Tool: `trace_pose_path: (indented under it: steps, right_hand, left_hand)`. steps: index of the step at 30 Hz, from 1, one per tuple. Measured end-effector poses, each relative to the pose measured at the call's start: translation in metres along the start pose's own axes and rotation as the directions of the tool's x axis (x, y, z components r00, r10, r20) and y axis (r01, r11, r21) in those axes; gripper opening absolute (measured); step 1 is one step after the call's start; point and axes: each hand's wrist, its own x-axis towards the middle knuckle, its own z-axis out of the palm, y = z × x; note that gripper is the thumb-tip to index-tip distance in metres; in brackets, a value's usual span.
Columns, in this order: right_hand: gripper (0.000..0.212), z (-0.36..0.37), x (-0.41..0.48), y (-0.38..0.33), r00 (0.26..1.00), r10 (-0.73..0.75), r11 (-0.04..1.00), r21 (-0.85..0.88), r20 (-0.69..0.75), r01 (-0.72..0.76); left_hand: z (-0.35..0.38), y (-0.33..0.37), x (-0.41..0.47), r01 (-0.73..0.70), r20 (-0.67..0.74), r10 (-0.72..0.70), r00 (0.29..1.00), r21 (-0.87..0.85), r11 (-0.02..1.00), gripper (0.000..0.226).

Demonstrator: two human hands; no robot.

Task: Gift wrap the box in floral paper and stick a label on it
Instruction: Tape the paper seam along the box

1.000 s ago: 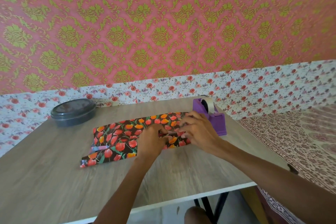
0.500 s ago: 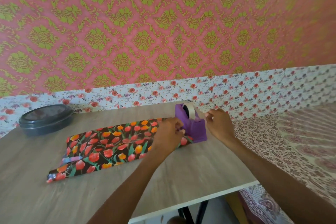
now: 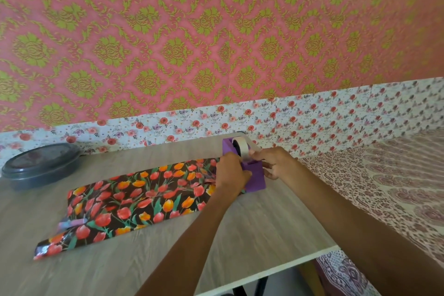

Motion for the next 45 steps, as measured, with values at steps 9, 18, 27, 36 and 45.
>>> trace_pose_path:
  steps: [9, 18, 27, 36, 45]
  right_hand:
    - [0.034, -0.007, -0.008, 0.028, 0.983, -0.177, 0.983, -0.064, -0.057, 0.173]
    - [0.007, -0.015, 0.004, 0.042, 0.88, -0.468, 0.708, -0.631, -0.082, 0.317]
    - [0.005, -0.026, -0.042, 0.043, 0.833, -0.506, 0.788, -0.27, 0.224, 0.552]
    - [0.083, 0.058, -0.081, 0.019, 0.567, -0.569, 0.422, -0.38, 0.595, 0.823]
    - [0.081, 0.19, -0.103, 0.004, 0.518, -0.429, 0.602, -0.193, 0.74, 0.775]
  left_hand:
    - [0.001, -0.006, -0.001, -0.017, 0.0, 0.017, 1.0, -0.026, 1.0, 0.02]
    - [-0.002, -0.01, 0.005, -0.023, 0.02, 0.025, 0.999, -0.074, 0.997, 0.027]
    - [-0.022, -0.03, -0.005, -0.103, 0.011, 0.107, 0.994, -0.18, 0.978, 0.022]
    - [-0.132, -0.143, -0.056, -0.014, -0.107, 0.014, 0.994, 0.002, 1.0, 0.015]
    - [-0.204, -0.226, -0.128, -0.184, 0.089, 0.166, 0.982, 0.273, 0.944, 0.05]
